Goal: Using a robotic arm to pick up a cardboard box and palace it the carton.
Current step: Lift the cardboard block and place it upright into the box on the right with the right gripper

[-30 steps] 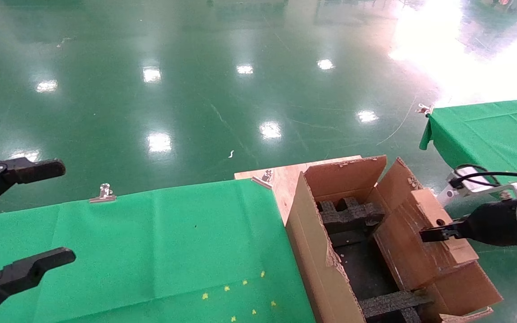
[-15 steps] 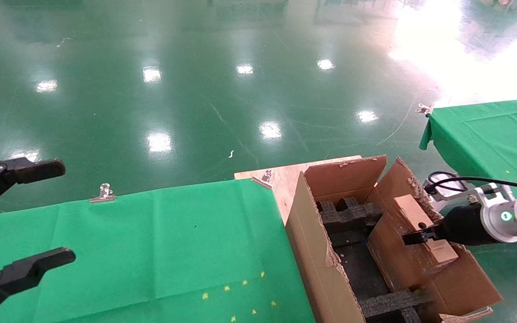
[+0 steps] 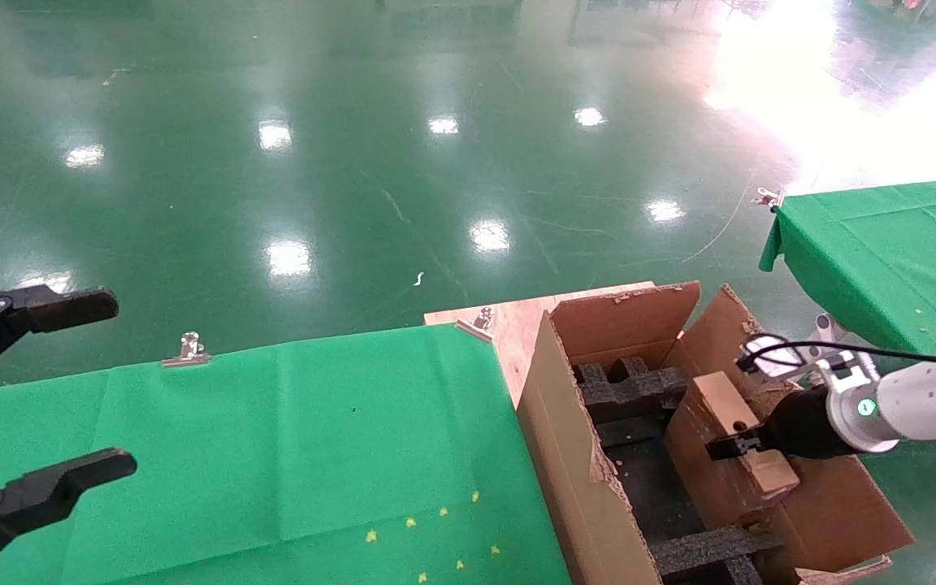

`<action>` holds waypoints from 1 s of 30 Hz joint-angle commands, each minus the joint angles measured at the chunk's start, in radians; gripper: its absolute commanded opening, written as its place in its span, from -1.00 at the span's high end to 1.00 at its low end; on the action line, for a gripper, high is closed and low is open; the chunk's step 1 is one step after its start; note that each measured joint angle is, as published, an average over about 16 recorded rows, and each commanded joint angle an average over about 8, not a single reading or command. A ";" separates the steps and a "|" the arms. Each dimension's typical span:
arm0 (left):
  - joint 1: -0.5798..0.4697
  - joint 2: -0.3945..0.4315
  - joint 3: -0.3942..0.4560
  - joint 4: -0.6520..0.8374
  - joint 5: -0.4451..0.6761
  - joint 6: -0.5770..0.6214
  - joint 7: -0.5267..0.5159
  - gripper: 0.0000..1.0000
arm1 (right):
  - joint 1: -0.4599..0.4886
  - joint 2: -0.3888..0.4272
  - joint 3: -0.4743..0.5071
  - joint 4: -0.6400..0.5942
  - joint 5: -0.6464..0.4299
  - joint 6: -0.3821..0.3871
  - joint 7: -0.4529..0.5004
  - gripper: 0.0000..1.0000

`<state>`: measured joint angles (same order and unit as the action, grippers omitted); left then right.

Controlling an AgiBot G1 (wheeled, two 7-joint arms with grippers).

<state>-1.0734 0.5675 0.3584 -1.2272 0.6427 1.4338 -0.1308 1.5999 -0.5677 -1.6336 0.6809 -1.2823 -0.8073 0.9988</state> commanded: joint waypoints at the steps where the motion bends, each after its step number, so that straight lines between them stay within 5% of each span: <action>1: 0.000 0.000 0.000 0.000 0.000 0.000 0.000 -1.00 | -0.015 -0.016 0.001 -0.021 0.008 0.006 -0.010 1.00; 7: 0.000 0.000 0.000 0.000 0.000 0.000 0.000 -1.00 | -0.041 -0.056 0.006 -0.082 0.024 0.014 -0.044 0.99; 8: 0.000 0.000 0.000 0.000 0.000 0.000 0.000 -1.00 | -0.044 -0.061 0.007 -0.091 0.027 0.015 -0.049 0.87; 15: 0.000 0.000 0.000 0.000 0.000 0.000 0.000 -1.00 | -0.055 -0.080 0.012 -0.123 0.039 0.014 -0.068 -0.87; 16: 0.000 0.000 0.000 0.000 0.000 0.000 0.000 -1.00 | -0.055 -0.081 0.012 -0.124 0.039 0.013 -0.068 -1.00; 30: 0.000 0.000 0.000 0.000 0.000 0.000 0.000 -1.00 | -0.044 -0.072 0.011 -0.110 0.031 0.010 -0.065 -1.00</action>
<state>-1.0732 0.5673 0.3583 -1.2270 0.6425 1.4335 -0.1308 1.5593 -0.6385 -1.6230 0.5724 -1.2525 -0.7973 0.9347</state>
